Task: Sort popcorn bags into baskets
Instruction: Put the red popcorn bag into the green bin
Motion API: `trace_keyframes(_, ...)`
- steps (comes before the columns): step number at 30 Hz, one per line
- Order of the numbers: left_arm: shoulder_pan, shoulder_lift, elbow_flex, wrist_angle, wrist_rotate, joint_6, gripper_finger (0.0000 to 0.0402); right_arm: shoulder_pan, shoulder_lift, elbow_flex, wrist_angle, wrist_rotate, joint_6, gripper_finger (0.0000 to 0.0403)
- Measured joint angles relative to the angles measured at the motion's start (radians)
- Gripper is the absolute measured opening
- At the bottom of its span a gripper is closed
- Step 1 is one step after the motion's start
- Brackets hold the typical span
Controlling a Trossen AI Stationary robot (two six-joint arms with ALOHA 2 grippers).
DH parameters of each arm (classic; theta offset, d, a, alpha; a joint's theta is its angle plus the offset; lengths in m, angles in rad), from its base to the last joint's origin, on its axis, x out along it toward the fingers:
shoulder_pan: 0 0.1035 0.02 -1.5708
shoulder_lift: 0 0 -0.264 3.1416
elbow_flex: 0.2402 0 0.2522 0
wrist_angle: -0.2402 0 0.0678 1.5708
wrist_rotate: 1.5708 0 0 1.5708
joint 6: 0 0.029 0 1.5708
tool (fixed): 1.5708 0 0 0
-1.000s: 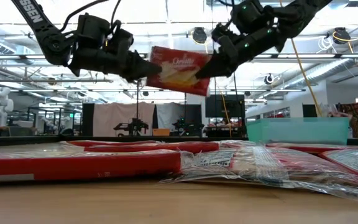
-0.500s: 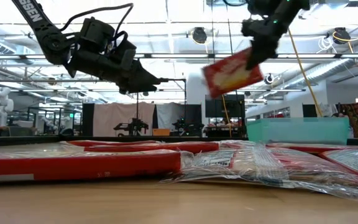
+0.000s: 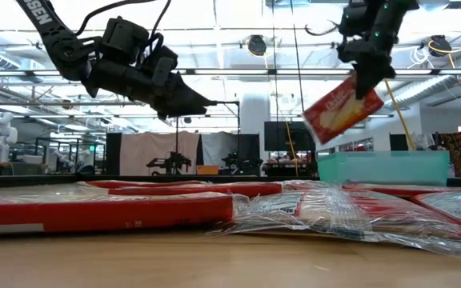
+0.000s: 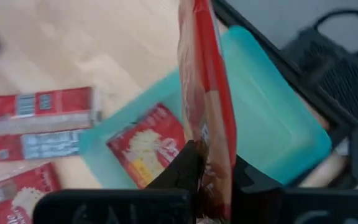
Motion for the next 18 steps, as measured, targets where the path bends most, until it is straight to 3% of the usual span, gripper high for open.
trace_keyframes(4,-0.015,0.0,0.0,0.0,0.0,0.001,0.0204,-0.051,0.018,-0.045,-0.025,0.003,0.026,0.0011)
trace_keyframes(18,-0.066,0.0,-0.001,0.002,0.0,0.037,0.0186,-0.154,0.113,-0.183,0.038,-0.183,-0.034,0.0011)
